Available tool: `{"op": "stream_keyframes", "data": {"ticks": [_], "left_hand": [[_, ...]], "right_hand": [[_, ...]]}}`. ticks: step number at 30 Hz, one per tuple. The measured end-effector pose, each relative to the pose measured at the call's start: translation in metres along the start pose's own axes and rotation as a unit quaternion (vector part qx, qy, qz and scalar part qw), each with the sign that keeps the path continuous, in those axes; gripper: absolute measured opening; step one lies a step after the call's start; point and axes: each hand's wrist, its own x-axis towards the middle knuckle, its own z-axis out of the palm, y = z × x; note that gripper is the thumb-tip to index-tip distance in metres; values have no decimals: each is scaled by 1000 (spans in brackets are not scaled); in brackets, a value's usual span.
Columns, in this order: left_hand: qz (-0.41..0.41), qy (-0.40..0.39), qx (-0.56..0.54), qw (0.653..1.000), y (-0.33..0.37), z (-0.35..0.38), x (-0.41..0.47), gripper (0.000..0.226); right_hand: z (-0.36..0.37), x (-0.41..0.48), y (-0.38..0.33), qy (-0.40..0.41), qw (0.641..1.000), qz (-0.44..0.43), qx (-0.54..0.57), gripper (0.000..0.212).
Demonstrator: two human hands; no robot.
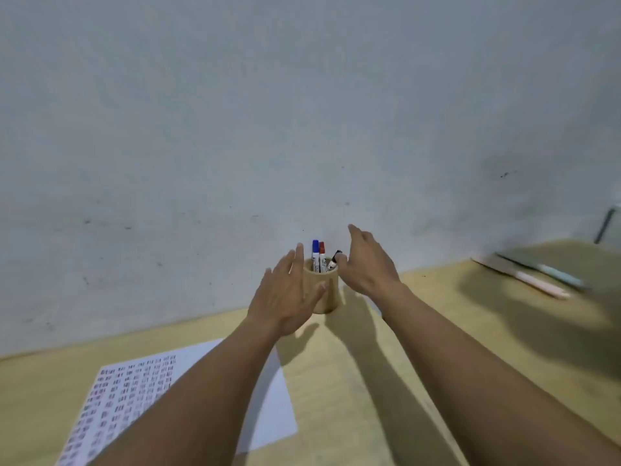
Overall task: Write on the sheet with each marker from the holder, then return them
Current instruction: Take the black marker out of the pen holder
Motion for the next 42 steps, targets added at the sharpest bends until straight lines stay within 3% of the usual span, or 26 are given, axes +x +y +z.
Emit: {"op": "stream_keyframes", "data": {"ticks": [7,11,14,20,25,33,42], "left_hand": [[-101,-17,-127,987,-9,46,24,94],[-83,42,-209,973,-7,58,27,64],[-91,65,-252,961,-4,62,28,62],[-117,76,-246,959,-7,69,31,61],[-138,71,-249,956,-3,68,30,56],[-124,68,-253,957,-5,68,27,59],[-139,54,-245,958,-8,64,27,46]], "right_hand": [[43,16,15,-25,995,63,66,51],[61,26,25,-2,996,70,62,39],[68,30,27,21,993,79,82,35],[72,37,24,61,987,95,114,21],[72,37,19,21,983,112,142,21],[74,45,16,56,978,121,161,17],[38,34,-15,57,937,67,338,11]]}}
